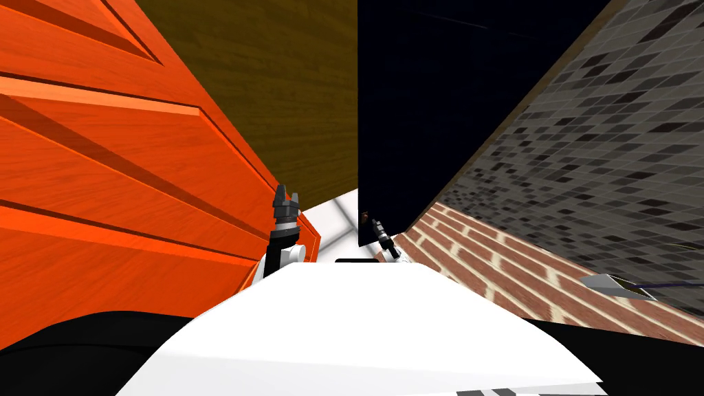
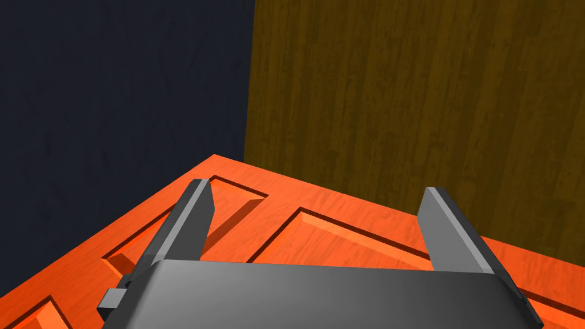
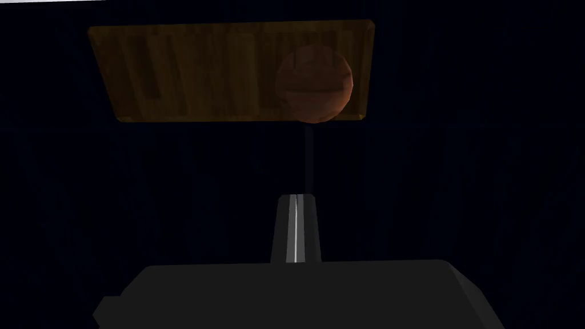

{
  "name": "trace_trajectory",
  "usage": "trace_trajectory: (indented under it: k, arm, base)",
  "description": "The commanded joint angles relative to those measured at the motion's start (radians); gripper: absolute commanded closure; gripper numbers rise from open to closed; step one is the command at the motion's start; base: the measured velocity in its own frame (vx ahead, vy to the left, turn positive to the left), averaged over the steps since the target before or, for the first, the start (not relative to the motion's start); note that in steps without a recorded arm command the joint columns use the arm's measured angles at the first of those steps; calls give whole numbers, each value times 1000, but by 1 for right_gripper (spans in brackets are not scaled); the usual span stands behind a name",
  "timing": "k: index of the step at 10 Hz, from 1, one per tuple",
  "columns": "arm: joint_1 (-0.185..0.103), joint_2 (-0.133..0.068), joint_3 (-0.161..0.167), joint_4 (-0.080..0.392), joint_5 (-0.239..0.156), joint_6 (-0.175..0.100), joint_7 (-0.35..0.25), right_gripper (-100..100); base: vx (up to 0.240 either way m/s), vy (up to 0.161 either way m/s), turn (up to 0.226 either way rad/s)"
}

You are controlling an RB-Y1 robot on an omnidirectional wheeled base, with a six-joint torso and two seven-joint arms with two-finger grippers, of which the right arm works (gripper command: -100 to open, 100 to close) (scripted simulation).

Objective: Push the door open

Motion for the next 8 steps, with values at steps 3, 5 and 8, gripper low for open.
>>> trace_trajectory:
  k: [3, 5, 8]
  arm:
    - [-1, 16, 6, -7, -1, 14, -11, -100]
    - [-1, 10, 1, 2, -4, 4, -1, -100]
    - [2, 10, -4, 6, -7, -7, 9, -100]
  base:
    - [-261, 39, -37]
    - [-21, 8, 15]
    - [205, 68, 23]
